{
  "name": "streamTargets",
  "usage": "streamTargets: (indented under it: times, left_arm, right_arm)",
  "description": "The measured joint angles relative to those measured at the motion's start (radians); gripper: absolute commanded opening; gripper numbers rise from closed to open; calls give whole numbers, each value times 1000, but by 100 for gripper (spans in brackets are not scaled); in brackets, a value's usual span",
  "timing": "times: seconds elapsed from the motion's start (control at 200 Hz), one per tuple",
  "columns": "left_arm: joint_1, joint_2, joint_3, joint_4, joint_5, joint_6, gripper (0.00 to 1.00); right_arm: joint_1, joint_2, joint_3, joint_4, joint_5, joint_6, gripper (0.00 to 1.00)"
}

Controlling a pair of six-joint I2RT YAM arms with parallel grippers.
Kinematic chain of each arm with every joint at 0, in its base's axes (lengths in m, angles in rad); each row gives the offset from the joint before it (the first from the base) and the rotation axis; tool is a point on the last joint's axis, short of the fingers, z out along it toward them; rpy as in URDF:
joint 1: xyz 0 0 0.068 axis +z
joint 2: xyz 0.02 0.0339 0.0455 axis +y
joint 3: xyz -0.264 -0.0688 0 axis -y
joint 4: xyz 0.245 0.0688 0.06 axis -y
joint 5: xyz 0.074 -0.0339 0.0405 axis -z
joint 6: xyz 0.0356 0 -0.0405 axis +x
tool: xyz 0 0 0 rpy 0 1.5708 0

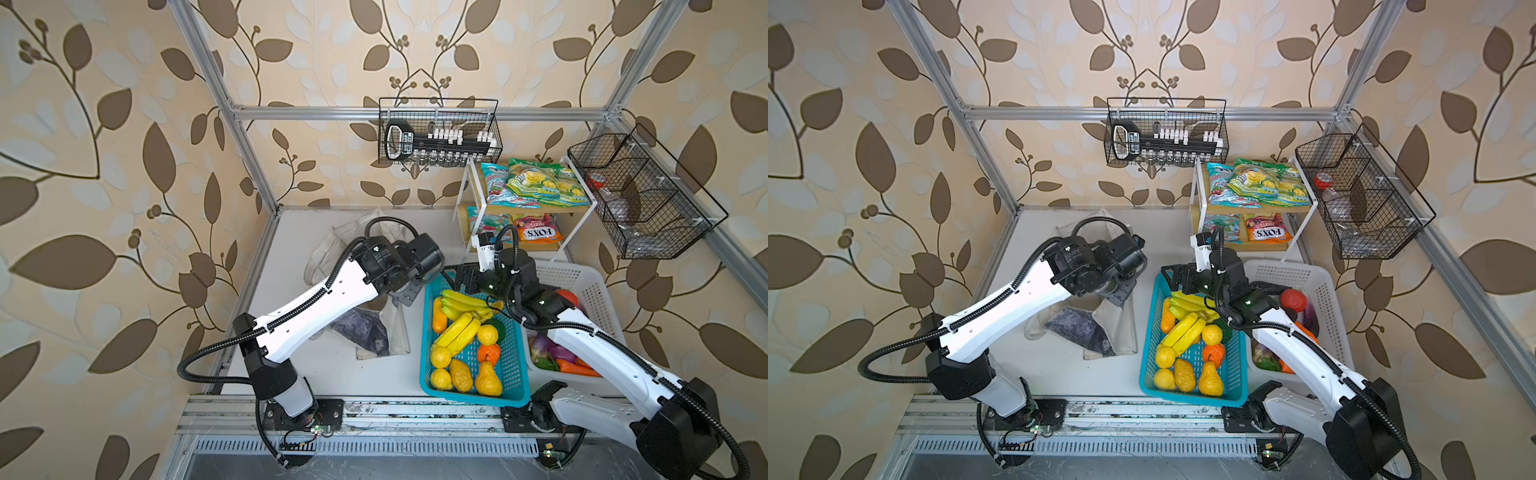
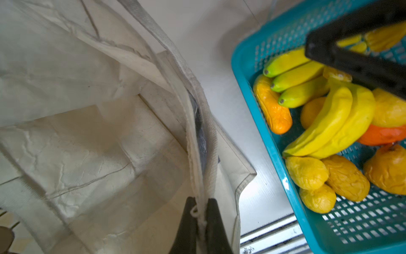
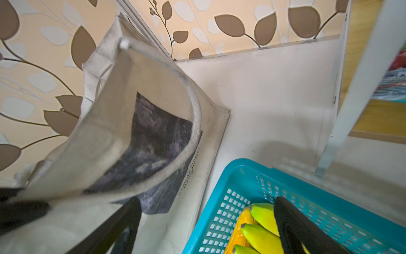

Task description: Place the food into the grocery bag and tie it

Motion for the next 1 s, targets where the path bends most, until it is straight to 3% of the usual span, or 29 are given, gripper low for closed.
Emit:
streamTargets:
  times: [0.045, 0.135, 0.28, 0.455, 0.615, 0.71, 0.79, 0.885, 1.0]
  left_arm:
    - [-8, 1, -25, 8, 4, -11, 14]
    - [-6, 3, -36, 18, 9, -33, 32]
    - [-6, 2, -36, 53, 19, -40, 49]
    - [-6, -18, -36, 123, 32, -24, 84]
    - [-6, -130, -35, 220, 35, -24, 92]
    - [11, -247, -40, 273, 5, -21, 92]
    - [105, -383, -82, 338, 26, -26, 97]
    - [319, -554, -179, 397, 71, -50, 99]
    - [582, -653, -250, 398, 180, -82, 98]
  right_arm:
    - [0, 0, 0, 4, -5, 2, 95]
    - [0, 4, 0, 8, -13, 6, 95]
    - [0, 19, 0, 12, -21, 7, 97]
    - [0, 26, 20, 5, -23, 16, 100]
    - [4, 48, 84, 2, -31, 44, 100]
    - [18, 63, 128, -11, -29, 55, 100]
    - [34, 88, 180, -40, -23, 55, 100]
    - [53, 134, 259, -82, -19, 50, 100]
    - [93, 222, 389, -166, 2, 15, 100]
